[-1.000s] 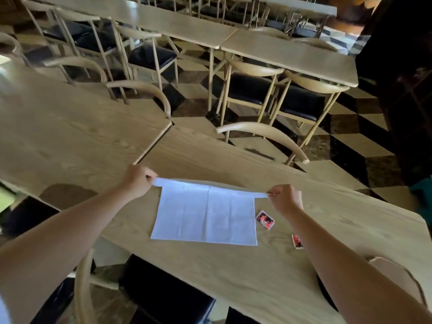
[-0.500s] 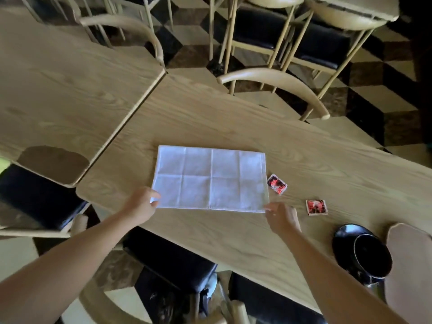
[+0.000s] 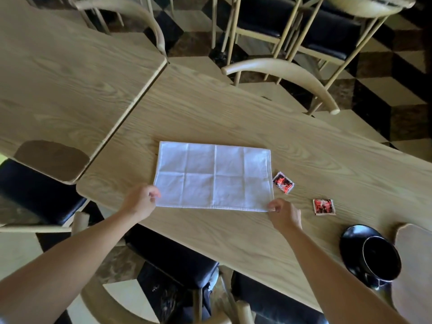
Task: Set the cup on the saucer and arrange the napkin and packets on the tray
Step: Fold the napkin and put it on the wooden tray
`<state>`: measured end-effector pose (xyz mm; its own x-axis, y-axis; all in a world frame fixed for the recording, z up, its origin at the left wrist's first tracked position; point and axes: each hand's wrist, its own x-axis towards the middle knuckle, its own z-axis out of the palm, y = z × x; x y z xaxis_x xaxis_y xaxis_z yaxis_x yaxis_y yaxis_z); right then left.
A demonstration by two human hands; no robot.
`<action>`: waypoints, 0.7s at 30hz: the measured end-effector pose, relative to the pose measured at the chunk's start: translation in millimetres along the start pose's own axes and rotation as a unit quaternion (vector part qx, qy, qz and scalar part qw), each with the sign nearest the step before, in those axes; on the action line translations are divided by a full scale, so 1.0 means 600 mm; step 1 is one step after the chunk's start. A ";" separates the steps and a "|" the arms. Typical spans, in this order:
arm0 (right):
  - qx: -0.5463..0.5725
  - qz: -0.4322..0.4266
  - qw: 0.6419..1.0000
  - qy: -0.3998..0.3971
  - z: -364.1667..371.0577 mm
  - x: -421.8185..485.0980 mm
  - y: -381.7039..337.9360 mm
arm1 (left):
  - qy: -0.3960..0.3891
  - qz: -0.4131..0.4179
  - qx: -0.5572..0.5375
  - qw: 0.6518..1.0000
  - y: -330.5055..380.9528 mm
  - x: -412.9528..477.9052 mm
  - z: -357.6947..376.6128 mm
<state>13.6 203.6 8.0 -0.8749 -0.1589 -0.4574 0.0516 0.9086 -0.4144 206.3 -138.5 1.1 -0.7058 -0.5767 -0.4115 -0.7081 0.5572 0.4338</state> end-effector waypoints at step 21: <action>-0.274 -0.341 0.899 0.003 0.145 0.163 -0.176 | 0.072 0.218 0.220 0.948 0.138 0.173 0.127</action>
<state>-35.5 58.5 -61.4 -0.6164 -0.7503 -0.2387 -0.7413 0.6553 -0.1454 72.6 -106.6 -66.7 -0.9455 -0.2928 -0.1423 -0.3127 0.9384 0.1473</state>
